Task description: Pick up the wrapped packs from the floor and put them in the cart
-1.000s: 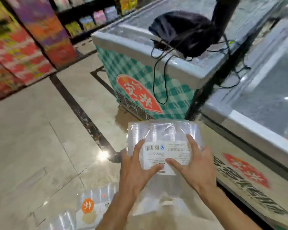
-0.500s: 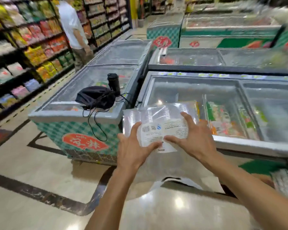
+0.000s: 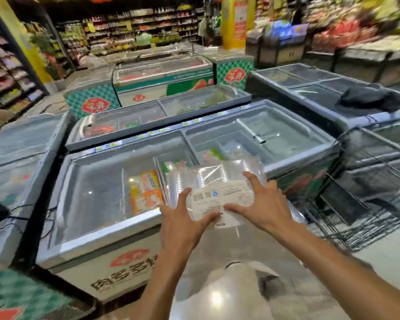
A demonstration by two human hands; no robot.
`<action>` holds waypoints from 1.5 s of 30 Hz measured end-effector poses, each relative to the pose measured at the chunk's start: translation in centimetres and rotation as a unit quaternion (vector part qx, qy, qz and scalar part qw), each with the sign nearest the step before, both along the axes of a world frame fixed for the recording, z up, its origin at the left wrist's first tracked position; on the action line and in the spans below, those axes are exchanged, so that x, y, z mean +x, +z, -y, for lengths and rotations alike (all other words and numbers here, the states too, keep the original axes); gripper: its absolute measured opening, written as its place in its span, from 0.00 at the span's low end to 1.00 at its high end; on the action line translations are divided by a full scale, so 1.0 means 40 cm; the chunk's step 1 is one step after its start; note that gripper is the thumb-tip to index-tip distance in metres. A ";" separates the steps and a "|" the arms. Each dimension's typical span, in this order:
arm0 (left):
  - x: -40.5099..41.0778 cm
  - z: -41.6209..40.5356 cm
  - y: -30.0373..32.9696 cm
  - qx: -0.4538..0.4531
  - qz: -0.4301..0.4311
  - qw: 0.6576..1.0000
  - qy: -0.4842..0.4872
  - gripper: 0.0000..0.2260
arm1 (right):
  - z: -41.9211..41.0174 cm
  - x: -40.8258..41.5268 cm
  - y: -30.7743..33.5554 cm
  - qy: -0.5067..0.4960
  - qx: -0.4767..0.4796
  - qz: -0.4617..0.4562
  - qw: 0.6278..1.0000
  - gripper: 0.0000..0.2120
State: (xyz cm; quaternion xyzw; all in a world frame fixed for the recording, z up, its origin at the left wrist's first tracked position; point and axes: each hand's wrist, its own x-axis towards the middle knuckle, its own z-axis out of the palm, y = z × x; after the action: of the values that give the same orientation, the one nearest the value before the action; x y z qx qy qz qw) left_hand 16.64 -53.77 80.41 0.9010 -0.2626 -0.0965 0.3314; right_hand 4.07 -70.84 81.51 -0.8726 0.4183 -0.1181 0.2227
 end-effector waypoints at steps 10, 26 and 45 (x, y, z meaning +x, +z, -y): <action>-0.255 0.436 -0.132 0.018 -0.047 0.996 -0.071 0.43 | 0.386 -0.305 -0.110 -0.066 0.026 -0.072 0.995 0.52; -0.100 0.969 -0.628 0.052 -0.186 0.981 0.012 0.45 | 0.977 -0.091 -0.582 0.005 0.114 -0.196 0.974 0.55; -0.030 1.246 -1.049 0.164 0.007 0.980 0.116 0.40 | 1.251 0.066 -1.132 0.055 0.047 -0.094 0.993 0.48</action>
State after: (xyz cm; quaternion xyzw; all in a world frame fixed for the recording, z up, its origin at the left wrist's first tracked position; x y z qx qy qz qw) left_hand 15.45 -103.60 38.45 0.9682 -0.1390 -0.0928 0.1863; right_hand 6.71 -120.88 36.24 -0.8903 0.3934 -0.0032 0.2293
